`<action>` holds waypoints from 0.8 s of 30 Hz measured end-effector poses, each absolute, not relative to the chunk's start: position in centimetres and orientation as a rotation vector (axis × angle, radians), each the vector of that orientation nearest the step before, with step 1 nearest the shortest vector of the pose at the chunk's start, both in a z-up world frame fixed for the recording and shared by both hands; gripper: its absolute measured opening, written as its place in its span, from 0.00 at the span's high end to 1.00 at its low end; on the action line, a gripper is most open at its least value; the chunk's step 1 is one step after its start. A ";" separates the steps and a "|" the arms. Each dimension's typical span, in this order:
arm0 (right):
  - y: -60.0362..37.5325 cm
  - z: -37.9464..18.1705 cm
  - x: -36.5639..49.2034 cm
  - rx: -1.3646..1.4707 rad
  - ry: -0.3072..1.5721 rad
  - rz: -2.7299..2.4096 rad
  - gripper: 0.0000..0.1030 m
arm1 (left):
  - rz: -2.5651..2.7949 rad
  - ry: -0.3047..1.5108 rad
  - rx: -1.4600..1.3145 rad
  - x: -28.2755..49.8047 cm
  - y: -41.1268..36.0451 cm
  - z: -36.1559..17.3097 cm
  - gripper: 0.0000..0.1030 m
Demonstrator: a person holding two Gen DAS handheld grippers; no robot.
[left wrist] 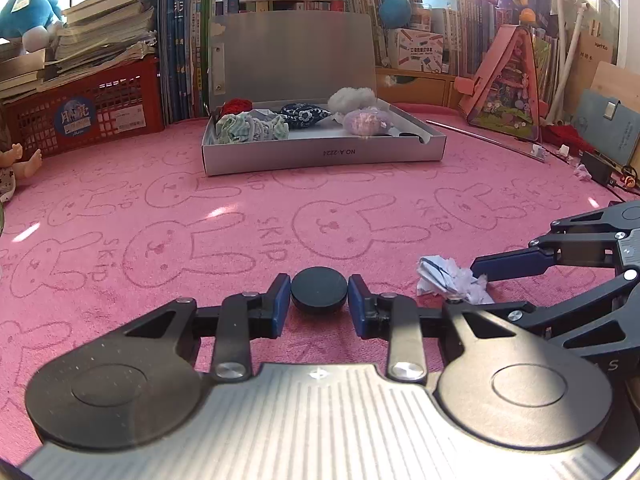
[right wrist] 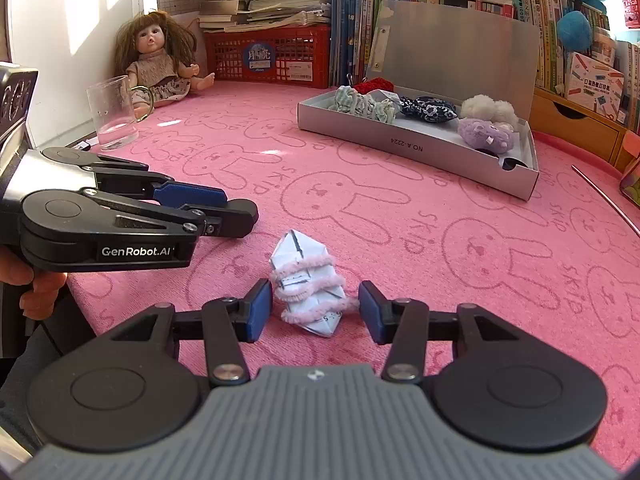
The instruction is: Organize objects
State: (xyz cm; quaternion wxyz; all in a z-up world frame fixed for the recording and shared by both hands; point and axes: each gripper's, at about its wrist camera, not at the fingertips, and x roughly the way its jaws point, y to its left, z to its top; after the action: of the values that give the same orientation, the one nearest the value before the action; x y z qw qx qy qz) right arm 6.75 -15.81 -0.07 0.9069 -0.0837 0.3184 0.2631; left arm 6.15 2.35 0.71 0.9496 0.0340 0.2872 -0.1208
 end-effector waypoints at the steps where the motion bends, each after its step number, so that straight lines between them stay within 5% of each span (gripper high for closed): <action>1: -15.8 0.0 6.8 -0.169 0.657 0.549 0.41 | -0.245 0.586 0.068 6.2 2.3 0.6 0.64; 12: -15.3 0.4 8.6 -0.213 0.665 0.618 0.35 | -0.236 0.599 0.068 6.5 2.3 0.4 0.64; 16: -15.0 0.4 8.5 -0.221 0.667 0.614 0.58 | -0.231 0.594 0.069 6.6 2.2 0.3 0.64; 24: -15.0 0.6 8.1 -0.184 0.643 0.541 0.62 | -0.219 0.587 0.068 6.8 2.0 0.2 0.55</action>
State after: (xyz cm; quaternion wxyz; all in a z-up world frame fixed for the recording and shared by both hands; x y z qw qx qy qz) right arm 8.14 -14.96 0.60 0.9088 -0.0894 0.3118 0.2622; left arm 6.77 2.02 0.20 0.9508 0.0335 0.2886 -0.1078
